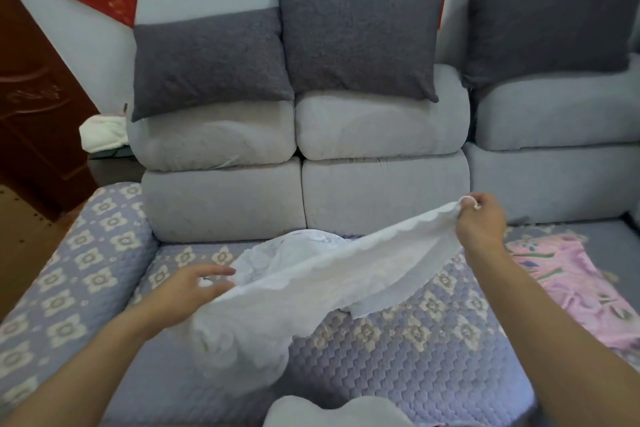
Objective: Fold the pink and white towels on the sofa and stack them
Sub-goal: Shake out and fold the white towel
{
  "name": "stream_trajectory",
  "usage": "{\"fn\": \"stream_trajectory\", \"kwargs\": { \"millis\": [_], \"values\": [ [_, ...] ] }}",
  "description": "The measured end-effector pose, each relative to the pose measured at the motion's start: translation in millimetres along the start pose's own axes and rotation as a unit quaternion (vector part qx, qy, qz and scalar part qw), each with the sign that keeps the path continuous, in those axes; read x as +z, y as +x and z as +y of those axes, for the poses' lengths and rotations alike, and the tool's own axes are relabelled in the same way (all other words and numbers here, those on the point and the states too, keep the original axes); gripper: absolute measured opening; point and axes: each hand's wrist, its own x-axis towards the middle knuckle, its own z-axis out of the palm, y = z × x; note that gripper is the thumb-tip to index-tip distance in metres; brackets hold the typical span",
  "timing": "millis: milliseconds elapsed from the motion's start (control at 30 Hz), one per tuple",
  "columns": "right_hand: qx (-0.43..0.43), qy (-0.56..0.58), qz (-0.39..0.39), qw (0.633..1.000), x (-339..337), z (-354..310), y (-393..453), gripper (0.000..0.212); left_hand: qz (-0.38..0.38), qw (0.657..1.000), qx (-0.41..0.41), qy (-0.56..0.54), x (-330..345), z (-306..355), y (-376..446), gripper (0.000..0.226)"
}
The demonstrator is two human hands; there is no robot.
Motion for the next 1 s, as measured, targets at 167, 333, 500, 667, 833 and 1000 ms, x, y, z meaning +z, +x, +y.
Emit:
{"fn": "stream_trajectory", "kwargs": {
  "millis": [167, 333, 500, 667, 833, 1000],
  "values": [
    [-0.013, 0.056, 0.004, 0.998, 13.9, 3.3, -0.9, 0.011, -0.061, 0.998, -0.020, -0.004, -3.5, 9.3, -21.8, 0.014],
    [0.004, 0.139, 0.030, 0.990, 16.9, 0.1, 1.6, 0.010, -0.106, 0.991, -0.033, -0.074, -2.7, 13.3, -37.3, 0.015],
    [0.020, 0.186, -0.117, 0.975, 2.0, -6.2, 4.0, 0.011, -0.074, 0.982, 0.021, -0.172, 1.3, 6.3, -46.7, 0.017],
    [0.113, 0.048, -0.375, 0.919, -9.8, 15.0, 0.8, 0.006, -0.101, 0.932, -0.114, -0.330, -7.5, -29.1, -37.2, 0.050],
    [0.130, -0.158, -0.243, 0.948, 28.9, 59.0, -18.1, 0.014, -0.224, 0.931, -0.270, -0.104, 7.3, -38.2, -8.8, 0.060],
    [0.188, -0.147, -0.242, 0.940, 5.8, 63.0, -13.2, 0.017, -0.235, 0.929, -0.264, -0.111, 5.0, -32.7, -13.4, 0.053]
  ]
}}
